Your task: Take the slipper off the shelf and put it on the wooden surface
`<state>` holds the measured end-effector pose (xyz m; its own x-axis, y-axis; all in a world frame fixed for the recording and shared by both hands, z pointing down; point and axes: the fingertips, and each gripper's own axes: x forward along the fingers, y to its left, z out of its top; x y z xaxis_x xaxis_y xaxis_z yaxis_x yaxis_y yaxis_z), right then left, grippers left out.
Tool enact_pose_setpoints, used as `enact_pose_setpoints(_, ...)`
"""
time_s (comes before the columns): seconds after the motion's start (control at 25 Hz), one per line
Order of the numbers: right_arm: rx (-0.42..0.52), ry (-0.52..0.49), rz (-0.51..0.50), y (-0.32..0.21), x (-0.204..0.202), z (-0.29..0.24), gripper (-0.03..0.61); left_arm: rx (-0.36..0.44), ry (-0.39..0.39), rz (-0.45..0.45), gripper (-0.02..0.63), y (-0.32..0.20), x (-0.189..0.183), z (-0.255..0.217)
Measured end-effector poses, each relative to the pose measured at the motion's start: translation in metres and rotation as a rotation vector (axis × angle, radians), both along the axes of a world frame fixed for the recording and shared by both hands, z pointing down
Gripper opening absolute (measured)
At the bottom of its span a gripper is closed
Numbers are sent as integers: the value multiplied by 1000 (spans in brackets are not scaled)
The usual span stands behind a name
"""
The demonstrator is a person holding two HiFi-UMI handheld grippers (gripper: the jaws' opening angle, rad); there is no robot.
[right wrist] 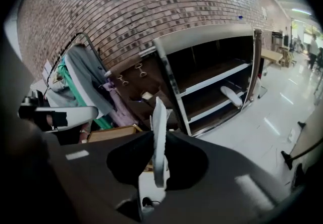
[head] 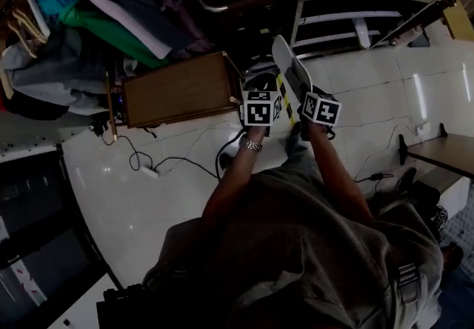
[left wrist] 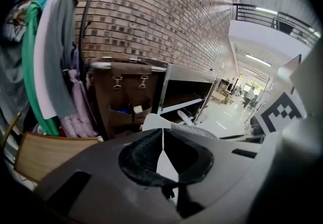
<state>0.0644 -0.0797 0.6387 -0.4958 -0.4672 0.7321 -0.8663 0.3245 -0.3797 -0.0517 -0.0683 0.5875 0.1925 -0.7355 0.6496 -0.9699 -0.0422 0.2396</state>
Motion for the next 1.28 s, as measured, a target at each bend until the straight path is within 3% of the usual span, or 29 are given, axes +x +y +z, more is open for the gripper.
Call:
enact_pose_setpoints(0.32,-39,-59,-31,173,-232,30,63,-41,-76,-123,12,197,-241,15)
enact_pose_setpoints(0.44,-2,-69,32,183,-291,45,63,-58,-53,-194,12,251,-302,17)
enact_pose_setpoints(0.56,38,-113,113,164,-333,66,63,-53,-23,-257,12,281,-340,16)
enact_pose_setpoints(0.72,-11,-149,222,141,-360,113,63,-70,-21,-279,12,308,-364,21)
enact_pose_setpoints(0.84,-136,-91,208,145,-364,154,91,-91,-7,-283,12,318,-370,28)
enact_pose_setpoints(0.88,-185,-71,175,150,-366,164,181,-95,-2,-283,12,318,-371,31)
enact_pose_setpoints(0.92,-230,-39,137,159,-365,172,328,-101,1,-281,12,317,-372,34)
enact_pose_setpoints(0.96,-263,9,105,169,-361,178,370,-106,4,-278,12,315,-372,38)
enact_pose_setpoints(1.04,-271,109,70,183,-341,182,364,-108,11,-262,12,307,-368,40)
enact_pose_setpoints(1.12,-219,147,48,188,-325,163,359,-92,16,-236,12,293,-359,35)
enact_pose_setpoints(1.2,-133,111,-8,188,-324,121,317,-68,16,-206,12,275,-349,24)
enact_pose_setpoints(1.28,-39,31,-90,192,-336,64,227,-44,13,-170,12,256,-338,12)
